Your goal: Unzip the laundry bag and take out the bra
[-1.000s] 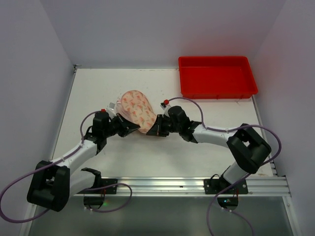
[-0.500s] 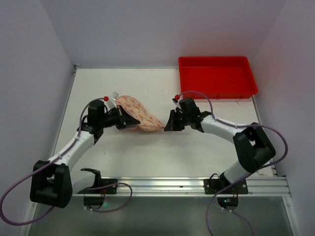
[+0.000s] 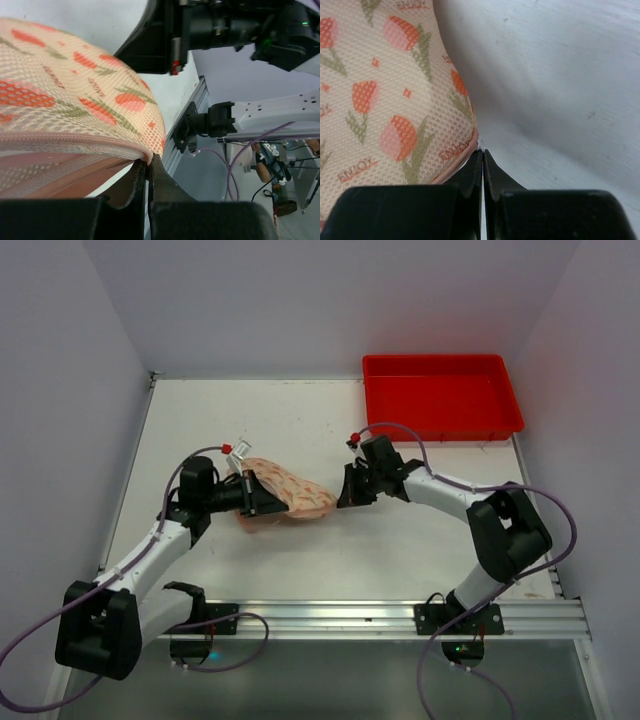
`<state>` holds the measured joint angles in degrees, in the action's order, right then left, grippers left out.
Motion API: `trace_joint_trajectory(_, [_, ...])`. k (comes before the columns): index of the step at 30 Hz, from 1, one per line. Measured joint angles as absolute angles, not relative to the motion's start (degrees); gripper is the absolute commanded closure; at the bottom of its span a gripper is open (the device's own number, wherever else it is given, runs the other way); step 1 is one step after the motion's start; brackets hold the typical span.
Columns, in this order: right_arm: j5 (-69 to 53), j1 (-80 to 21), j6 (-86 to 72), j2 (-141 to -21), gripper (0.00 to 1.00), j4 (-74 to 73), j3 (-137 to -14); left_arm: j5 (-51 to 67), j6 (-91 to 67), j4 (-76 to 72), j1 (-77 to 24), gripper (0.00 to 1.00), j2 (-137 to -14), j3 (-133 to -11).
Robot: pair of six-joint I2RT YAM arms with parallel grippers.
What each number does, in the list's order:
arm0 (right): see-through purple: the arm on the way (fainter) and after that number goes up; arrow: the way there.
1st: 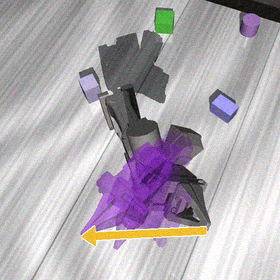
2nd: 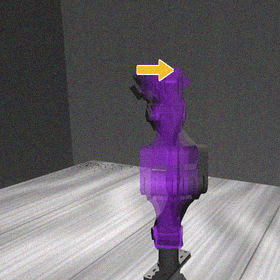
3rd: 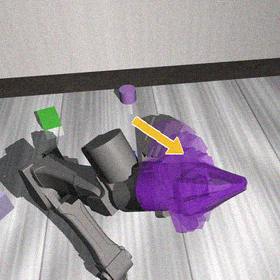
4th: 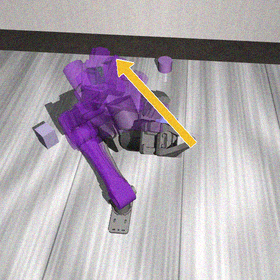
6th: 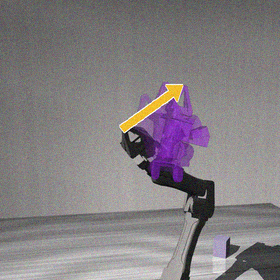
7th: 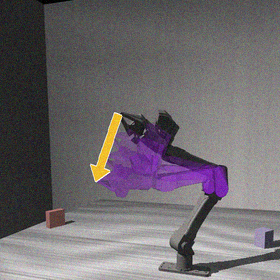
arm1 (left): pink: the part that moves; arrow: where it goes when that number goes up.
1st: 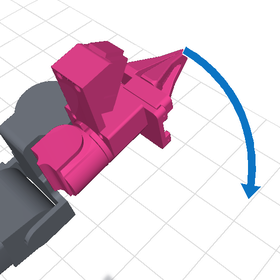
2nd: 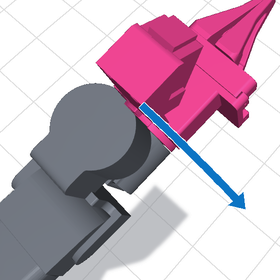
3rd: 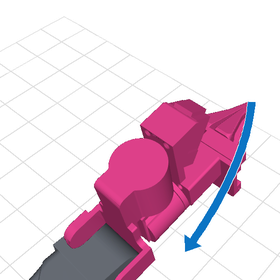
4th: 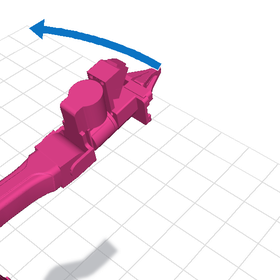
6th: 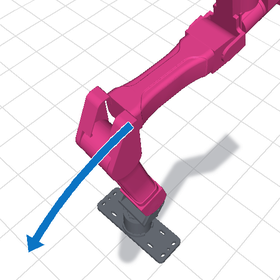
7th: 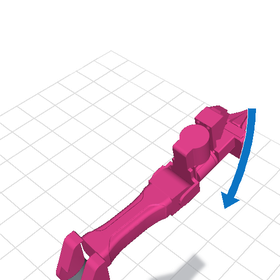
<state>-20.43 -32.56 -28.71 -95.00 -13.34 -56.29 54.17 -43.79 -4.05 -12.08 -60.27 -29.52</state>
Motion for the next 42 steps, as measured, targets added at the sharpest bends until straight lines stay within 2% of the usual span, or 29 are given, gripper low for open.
trace_joint_trajectory(3, [-17.19, -32.51, -27.49, -91.15, 1.00, -14.37, -53.45, 52.49, -42.41, -5.13, -13.28, 0.80, -62.87, -26.87])
trace_joint_trajectory(4, [-16.12, -32.62, -27.16, -89.86, 1.00, -14.85, -52.66, 51.70, -42.17, -5.21, -13.58, 0.60, -63.53, -25.71])
trace_joint_trajectory(6, [-12.82, -33.85, -26.52, -86.56, 1.00, -16.14, -50.81, 49.82, -41.95, -4.69, -14.02, 0.35, -63.57, -23.14])
trace_joint_trajectory(7, [-10.87, -35.14, -26.26, -84.79, 0.90, -17.26, -49.98, 48.40, -42.00, -3.99, -14.11, 0.18, -62.89, -22.00])
trace_joint_trajectory(9, [-8.12, -38.79, -26.28, -82.41, 0.72, -19.05, -49.15, 44.77, -41.93, -0.01, -14.35, 0.11, -59.92, -20.75])
trace_joint_trajectory(10, [-7.53, -40.45, -26.24, -81.80, 0.65, -19.79, -49.04, 43.33, -42.02, 1.96, -14.35, 0.05, -58.35, -20.73])
trace_joint_trajectory(11, [-6.55, -42.59, -26.41, -81.23, 0.50, -20.36, -49.01, 40.64, -41.71, 4.16, -14.41, 0.01, -56.12, -20.91])
trace_joint_trajectory(14, [-4.54, -46.76, -27.29, -80.44, 0.34, -22.28, -49.01, 32.21, -41.25, 12.67, -14.39, 0.00, -50.43, -23.81])
trace_joint_trajectory(18, [0.93, -47.83, -27.59, -78.83, 0.32, -26.28, -49.74, 21.91, -41.10, 18.96, -14.39, 0.04, -47.97, -29.82])
trace_joint_trajectory(21, [4.08, -47.90, -27.53, -77.10, 0.30, -27.79, -52.31, 18.57, -41.69, 18.22, -14.39, 0.17, -49.04, -31.20])
trace_joint_trajectory(24, [7.57, -47.97, -27.64, -75.64, 0.27, -27.59, -55.86, 18.44, -43.20, 15.27, -14.39, 0.24, -53.36, -31.18])
trace_joint_trajectory(31, [12.45, -47.99, -29.82, -71.92, 0.09, -25.08, -55.44, 19.31, -45.60, 6.72, -17.37, 0.43, -69.52, -33.58])
trace_joint_trajectory(33, [13.45, -47.99, -30.76, -70.65, 0.07, -24.91, -53.76, 19.31, -45.58, 4.82, -19.25, 0.45, -72.97, -36.01])
trace_joint_trajectory(39, [15.77, -47.99, -32.45, -65.73, 0.07, -24.80, -49.17, 19.25, -45.45, 0.08, -21.21, 0.66, -79.20, -40.75])
trace_joint_trajectory(42, [16.40, -47.99, -33.04, -63.48, 0.07, -24.62, -47.42, 19.16, -45.39, -0.27, -21.56, 0.66, -80.86, -41.04])
